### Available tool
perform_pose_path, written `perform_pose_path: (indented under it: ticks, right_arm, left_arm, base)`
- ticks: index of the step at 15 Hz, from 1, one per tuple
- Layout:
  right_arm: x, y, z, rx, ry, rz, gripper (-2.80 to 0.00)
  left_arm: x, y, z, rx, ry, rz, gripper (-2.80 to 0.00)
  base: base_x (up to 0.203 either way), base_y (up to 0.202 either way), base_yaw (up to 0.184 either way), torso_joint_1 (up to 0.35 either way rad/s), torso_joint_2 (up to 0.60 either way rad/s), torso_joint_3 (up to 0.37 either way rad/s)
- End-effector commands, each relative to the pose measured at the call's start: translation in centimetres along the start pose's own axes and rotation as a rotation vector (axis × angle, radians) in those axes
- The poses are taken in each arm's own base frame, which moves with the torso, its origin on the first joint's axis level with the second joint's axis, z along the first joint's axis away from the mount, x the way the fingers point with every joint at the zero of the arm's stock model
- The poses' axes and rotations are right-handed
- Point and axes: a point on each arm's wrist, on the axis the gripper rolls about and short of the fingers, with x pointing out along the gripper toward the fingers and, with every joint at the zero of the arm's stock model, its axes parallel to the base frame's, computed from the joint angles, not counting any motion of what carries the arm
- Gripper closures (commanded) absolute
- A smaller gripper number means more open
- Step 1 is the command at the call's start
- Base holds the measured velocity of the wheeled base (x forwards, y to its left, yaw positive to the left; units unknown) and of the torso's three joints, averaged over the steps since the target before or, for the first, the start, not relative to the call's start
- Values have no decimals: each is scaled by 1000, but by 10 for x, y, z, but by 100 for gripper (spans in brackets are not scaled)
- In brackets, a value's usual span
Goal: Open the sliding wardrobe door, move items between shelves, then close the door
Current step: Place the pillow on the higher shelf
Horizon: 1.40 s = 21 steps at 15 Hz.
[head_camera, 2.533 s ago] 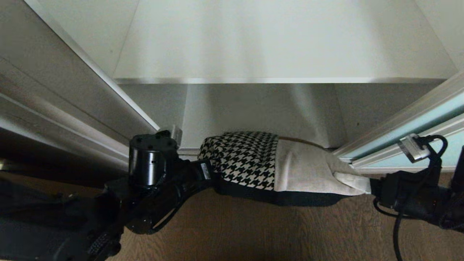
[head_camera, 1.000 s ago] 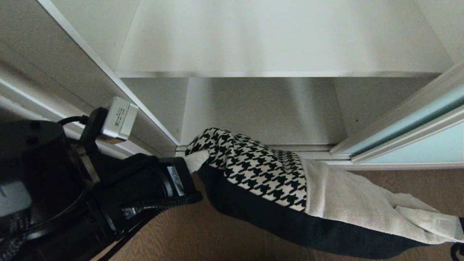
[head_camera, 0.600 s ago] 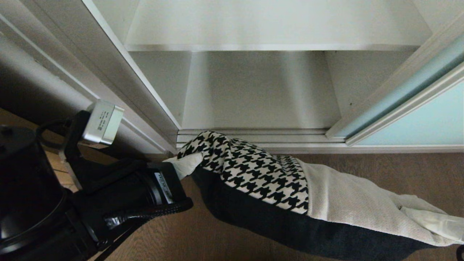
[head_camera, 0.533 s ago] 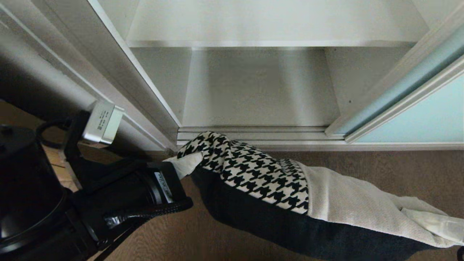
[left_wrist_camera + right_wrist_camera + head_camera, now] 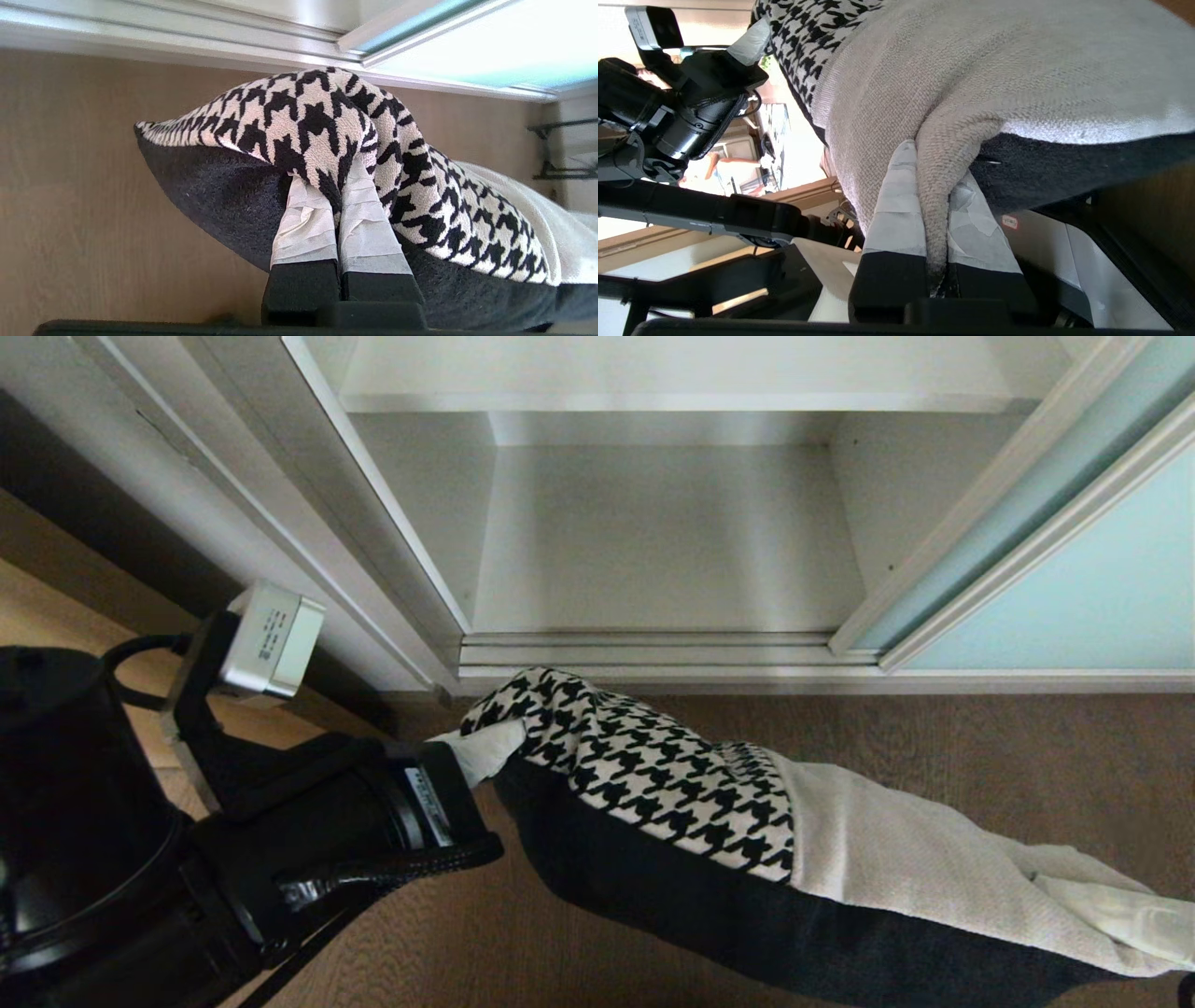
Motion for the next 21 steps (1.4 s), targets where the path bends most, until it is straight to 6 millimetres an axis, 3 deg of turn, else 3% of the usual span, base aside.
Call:
perform_pose_path:
  ticks: [1, 9, 21]
  right_arm:
    - [0, 1, 0, 2, 9, 10, 0]
    - [0, 3, -3, -3, 26, 31, 0]
    - [2, 4, 0, 16, 24, 29, 0]
  left_arm:
    - [0, 1, -2, 6, 6, 4, 0]
    - [-4, -1, 5, 11, -22, -10, 0]
    - [-10, -1, 7, 10, -34, -18, 0]
  base:
    - [0, 0, 0, 0, 0, 0]
    - [0, 0, 0, 1, 1, 14]
    - [0, 0, 0, 2, 1, 194]
